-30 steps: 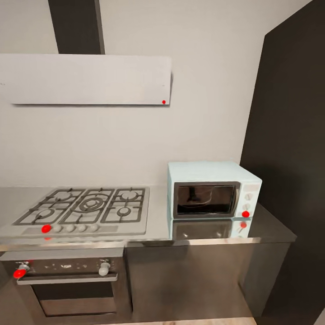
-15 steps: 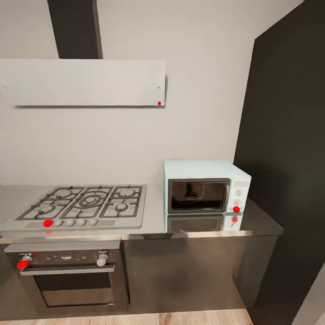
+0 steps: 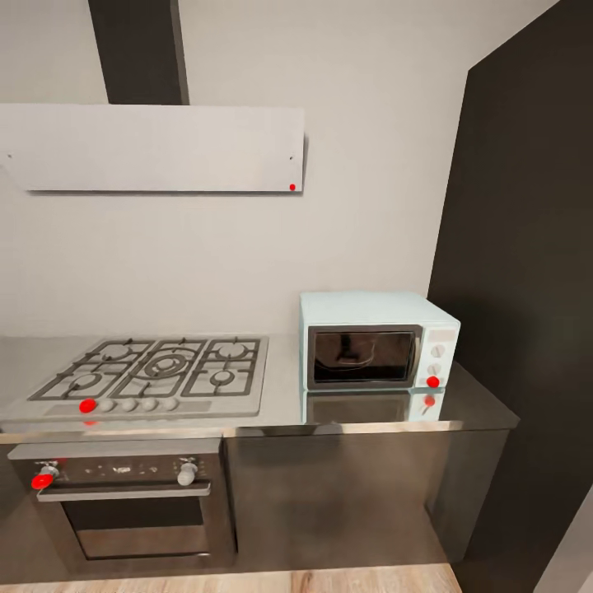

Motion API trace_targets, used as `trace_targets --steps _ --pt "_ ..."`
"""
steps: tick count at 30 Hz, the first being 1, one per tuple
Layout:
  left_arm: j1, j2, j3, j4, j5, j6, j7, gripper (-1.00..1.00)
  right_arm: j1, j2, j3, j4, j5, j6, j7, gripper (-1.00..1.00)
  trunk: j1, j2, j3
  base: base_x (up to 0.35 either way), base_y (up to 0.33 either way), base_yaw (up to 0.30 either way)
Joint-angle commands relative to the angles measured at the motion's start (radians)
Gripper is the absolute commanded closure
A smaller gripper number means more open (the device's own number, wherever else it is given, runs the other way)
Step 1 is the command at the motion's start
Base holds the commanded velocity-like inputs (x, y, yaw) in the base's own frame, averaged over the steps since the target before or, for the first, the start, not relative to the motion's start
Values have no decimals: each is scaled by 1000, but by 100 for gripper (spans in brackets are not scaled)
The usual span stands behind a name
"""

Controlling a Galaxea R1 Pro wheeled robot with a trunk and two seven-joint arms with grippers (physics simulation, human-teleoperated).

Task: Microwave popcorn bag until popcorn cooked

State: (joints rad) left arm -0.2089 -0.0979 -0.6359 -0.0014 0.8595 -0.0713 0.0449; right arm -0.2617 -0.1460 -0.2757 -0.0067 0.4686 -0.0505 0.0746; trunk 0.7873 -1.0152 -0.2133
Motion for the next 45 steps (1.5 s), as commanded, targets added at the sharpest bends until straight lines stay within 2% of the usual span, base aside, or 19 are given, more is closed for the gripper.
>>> trace_targets --steps 1,5,6,9,10,11,12,13,14,18,23,28,31,33,36,38,41,43,45 --pt "-1 0 -8 0 6 -2 4 -100 -1 5 -8 -5 8 3 4 -100 0 -1 -1 0 0 0" --pt "-1 0 -8 0 6 -2 4 -100 -1 28 -8 -28 7 25 17 -100 0 -1 -1 0 0 0" --pt "-1 0 -8 0 6 -2 4 -100 -1 84 -8 -478 6 182 86 -100 0 -1 -1 0 0 0" --pt "0 0 -8 0 6 -2 4 -100 -1 85 -8 -632 3 278 155 -100 0 -1 -1 0 0 0" --pt "0 0 -8 0 6 -2 4 -100 -1 87 -8 -725 -1 340 179 -100 0 -1 -1 0 0 0" --pt "0 0 -8 0 6 -2 4 -100 -1 93 -8 -772 -2 370 190 -100 0 -1 -1 0 0 0" --pt "-1 0 -9 0 6 -2 4 -100 -1 108 -8 -857 -4 417 208 -100 0 -1 -1 0 0 0" --pt "-1 0 -9 0 6 -2 4 -100 -1 115 -8 -899 -4 441 215 -100 0 -1 -1 0 0 0" --pt "0 0 -8 0 6 -2 4 -100 -1 130 -8 -1001 -5 506 230 -100 0 -1 -1 0 0 0" --pt "0 0 -9 0 6 -2 4 -100 -3 160 -8 -1160 -6 653 270 -100 0 -1 -1 0 0 0" --pt "-1 0 -9 0 6 -2 4 -100 -24 162 -9 -1373 -7 766 280 -100 0 -1 -1 0 0 0" --pt "-1 0 -8 0 6 -2 4 -100 -129 156 -28 -1435 -12 791 272 -100 0 -1 -1 0 0 0" --pt "-1 0 -8 -1 6 -2 4 -100 -189 155 -42 -1438 -44 790 269 -100 0 -1 -1 0 0 0" --pt "-1 0 -9 -1 6 -2 4 -100 -237 155 -45 -1431 -88 784 267 -100 0 -1 -1 0 0 0" --pt "-1 0 -9 -2 5 -2 4 -100 -284 157 -45 -1399 -114 766 265 -100 0 -1 -1 0 0 0" --pt "-1 0 -9 -2 6 -2 4 -100 -307 159 -46 -1332 -120 708 265 -100 0 -1 -1 0 0 0" --pt "0 0 -8 -2 6 -2 4 -100 -318 161 -47 -1164 -125 530 250 -100 0 -1 -1 0 0 0" --pt "0 0 -9 -2 6 -3 4 -100 -319 158 -48 -1090 -144 466 220 -100 0 -1 -1 0 0 0" --pt "-1 0 -10 -2 4 -4 4 -100 -320 155 -47 -1104 -164 447 192 -100 0 -1 -1 0 0 0"
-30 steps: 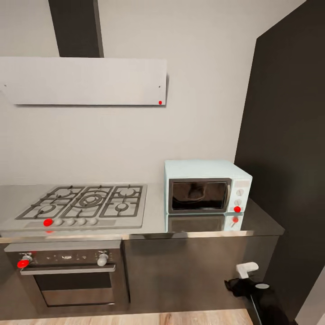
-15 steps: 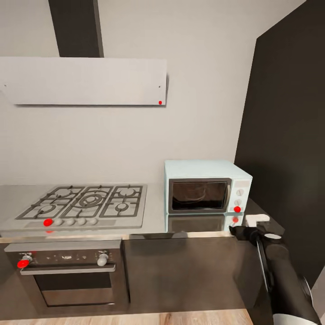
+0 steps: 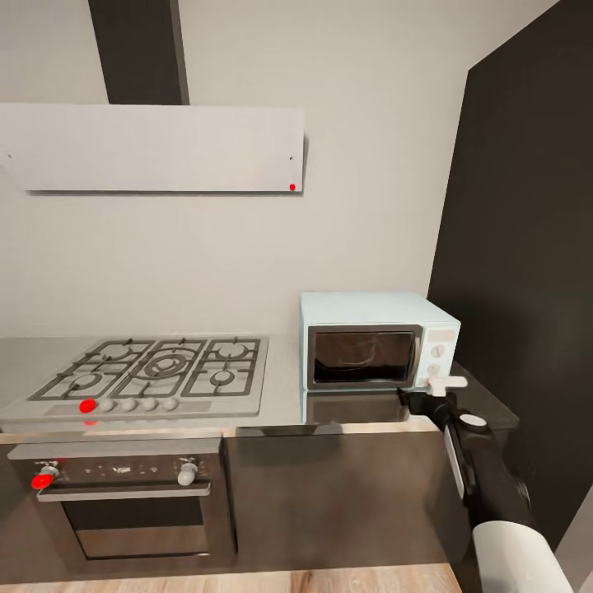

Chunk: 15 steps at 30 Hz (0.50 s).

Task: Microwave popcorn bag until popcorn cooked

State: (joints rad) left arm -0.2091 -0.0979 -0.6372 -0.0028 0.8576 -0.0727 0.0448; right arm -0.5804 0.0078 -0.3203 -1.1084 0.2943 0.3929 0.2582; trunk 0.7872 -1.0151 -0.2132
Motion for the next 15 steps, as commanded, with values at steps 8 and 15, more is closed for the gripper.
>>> trace_targets --steps 8,15 --pt "0 -2 -9 -1 6 -2 4 -100 -1 -11 -66 -31 2 71 16 -100 0 -1 -1 0 0 0" --pt "0 -2 -9 -3 6 -2 4 -100 -1 -21 -66 -32 3 112 54 -100 0 -1 -1 0 0 0"
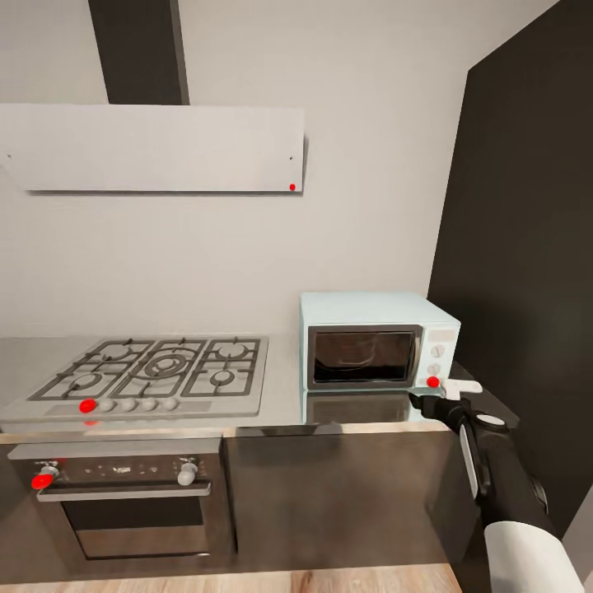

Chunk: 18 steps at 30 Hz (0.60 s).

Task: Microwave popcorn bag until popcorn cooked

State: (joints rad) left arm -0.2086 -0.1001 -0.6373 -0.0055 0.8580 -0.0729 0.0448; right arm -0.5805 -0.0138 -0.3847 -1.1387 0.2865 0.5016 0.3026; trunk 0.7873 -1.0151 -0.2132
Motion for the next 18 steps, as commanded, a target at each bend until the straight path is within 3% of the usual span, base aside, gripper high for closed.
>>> trace_targets --steps 1,8,12,18 --pt "0 0 -8 0 6 -2 4 -100 -1 -1 -2 -2 11 4 11 -100 0 -1 -1 26 -64 0" --pt "-1 0 -9 -1 6 -2 4 -100 -1 -24 -3 -1 10 5 13 -100 0 -1 -1 67 -235 0" --pt "-1 2 -9 -1 6 -2 4 -100 -1 -20 -2 3 10 5 10 -100 0 -1 -1 75 -263 0" --pt "-1 2 -8 0 7 -2 4 -100 -1 -10 -3 5 10 0 9 -100 0 -1 -1 43 -36 0"
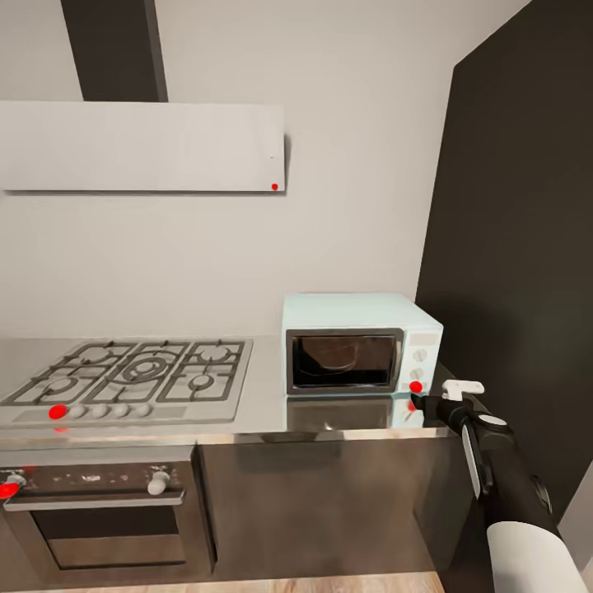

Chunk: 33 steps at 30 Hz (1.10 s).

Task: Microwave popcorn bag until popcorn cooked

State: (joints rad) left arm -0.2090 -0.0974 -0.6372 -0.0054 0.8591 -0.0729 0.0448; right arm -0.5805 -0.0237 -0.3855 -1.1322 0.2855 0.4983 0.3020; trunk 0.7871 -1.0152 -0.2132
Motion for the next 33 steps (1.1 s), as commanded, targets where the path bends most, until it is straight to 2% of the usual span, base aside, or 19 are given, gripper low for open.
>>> trace_targets --steps 1,8,16,19,22,33 --pt "0 1 -9 0 6 -2 4 -100 -1 0 -2 -1 9 1 10 -100 0 -1 -1 200 -3 0" --pt "-1 1 -9 0 5 -2 4 -100 -1 -11 1 5 -61 -4 12 -100 0 -1 -1 207 -1 0" --pt "-1 1 -9 -1 5 -2 4 -100 -1 -13 7 17 -67 -12 17 -100 0 -1 -1 8 0 0" --pt "-1 1 -9 -1 5 -2 4 -100 -1 -16 5 85 -62 -59 18 -100 0 -1 -1 0 0 0" --pt "0 1 -9 -1 5 -2 4 -100 -1 -17 5 100 -60 -79 18 -100 0 -1 -1 0 0 0" --pt "0 1 -9 -1 6 -2 4 -100 -1 -16 0 46 -55 -77 16 -100 0 -1 -1 0 0 0"
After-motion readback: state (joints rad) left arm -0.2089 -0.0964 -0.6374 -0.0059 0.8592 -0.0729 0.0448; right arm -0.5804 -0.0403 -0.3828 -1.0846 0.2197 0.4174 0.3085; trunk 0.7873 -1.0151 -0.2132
